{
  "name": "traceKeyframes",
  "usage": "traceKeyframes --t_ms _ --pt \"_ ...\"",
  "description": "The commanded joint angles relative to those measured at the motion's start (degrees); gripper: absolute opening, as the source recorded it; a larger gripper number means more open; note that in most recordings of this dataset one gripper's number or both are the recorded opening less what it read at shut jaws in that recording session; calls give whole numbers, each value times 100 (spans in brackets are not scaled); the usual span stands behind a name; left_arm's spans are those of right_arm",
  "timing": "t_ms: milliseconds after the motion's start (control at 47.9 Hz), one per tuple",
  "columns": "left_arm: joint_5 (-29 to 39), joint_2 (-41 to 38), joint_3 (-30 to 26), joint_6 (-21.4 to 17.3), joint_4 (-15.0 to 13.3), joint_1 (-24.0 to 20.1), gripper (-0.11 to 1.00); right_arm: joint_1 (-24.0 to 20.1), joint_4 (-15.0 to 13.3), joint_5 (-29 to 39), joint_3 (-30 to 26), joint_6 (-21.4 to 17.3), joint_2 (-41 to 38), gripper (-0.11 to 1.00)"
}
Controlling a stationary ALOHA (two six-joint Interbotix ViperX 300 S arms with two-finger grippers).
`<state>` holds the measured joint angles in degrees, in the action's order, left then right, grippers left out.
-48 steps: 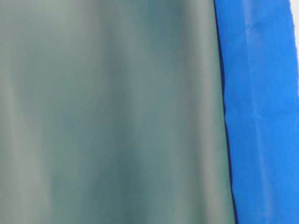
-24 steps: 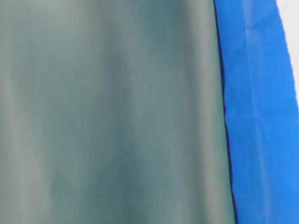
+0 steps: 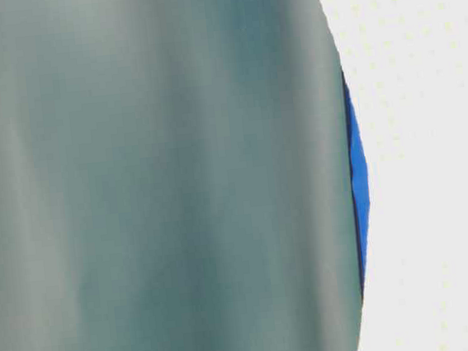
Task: Fold the yellow towel.
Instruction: 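Lift the strip and swing the right gripper's end toward the far side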
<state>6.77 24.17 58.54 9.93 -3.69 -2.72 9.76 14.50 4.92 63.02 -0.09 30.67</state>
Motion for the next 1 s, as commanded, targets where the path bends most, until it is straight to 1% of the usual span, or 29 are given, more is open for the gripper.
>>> traceKeyframes --t_ms 0,104,188,292,438,605,751,980 --pt "-299 9 -105 26 18 97 2 141 -26 -79 -202 9 -97 4" --pt "-686 -185 -220 35 9 334 2 422 -53 -255 -299 9 -281 4" --pt "-888 -431 -422 44 -9 563 2 817 -123 -369 -431 9 -483 4" --pt "-976 -773 -747 53 -18 747 2 1222 -255 -396 -606 9 -712 4" --pt "-984 -1371 -1397 62 -35 923 2 1731 -360 -422 -923 9 -1116 4" --pt "-844 -1916 -2101 53 -35 1020 2 2021 -431 -545 -1283 35 -1485 4" --pt "-809 -2215 -2531 62 -35 1090 2 2232 -536 -571 -1608 35 -1775 4" --pt "-817 -2716 -3190 62 -44 1151 2 2479 -562 -606 -2074 35 -2136 4"
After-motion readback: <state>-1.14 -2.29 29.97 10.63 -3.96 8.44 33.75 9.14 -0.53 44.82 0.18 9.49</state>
